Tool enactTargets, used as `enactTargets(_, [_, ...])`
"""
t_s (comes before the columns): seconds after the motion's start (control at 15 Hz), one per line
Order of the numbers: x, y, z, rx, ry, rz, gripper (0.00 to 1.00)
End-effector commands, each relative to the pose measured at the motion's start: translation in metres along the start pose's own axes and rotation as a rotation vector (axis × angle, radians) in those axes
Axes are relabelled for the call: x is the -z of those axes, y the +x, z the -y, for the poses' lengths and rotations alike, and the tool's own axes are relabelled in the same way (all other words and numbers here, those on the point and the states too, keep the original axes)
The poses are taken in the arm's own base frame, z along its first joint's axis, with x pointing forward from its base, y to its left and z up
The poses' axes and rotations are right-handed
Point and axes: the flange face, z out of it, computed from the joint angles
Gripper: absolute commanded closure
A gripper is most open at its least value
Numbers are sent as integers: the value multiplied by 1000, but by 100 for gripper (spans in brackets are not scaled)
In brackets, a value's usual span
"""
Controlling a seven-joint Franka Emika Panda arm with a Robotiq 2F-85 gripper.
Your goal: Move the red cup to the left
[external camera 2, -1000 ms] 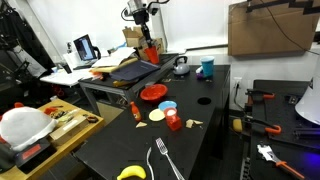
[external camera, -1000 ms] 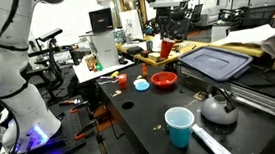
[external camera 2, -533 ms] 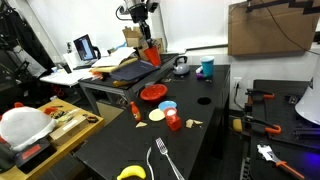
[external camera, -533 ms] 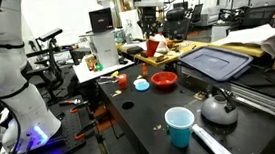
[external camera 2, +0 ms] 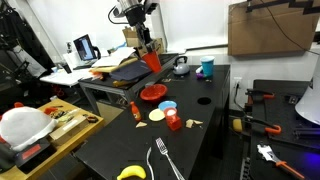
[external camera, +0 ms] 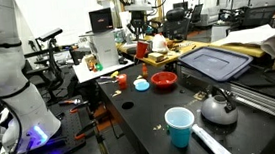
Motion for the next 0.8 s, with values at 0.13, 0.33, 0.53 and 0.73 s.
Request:
enactTargets(0.13, [-12,22,35,73,-35,-6,99])
enactTargets(0.33, [-25,38,43,93,-53,-16,99])
enactTargets(0.53, [-37,51,51,113,-69,-32,99])
enactTargets(0.73, [-49,63,61,129,-79,-44,99])
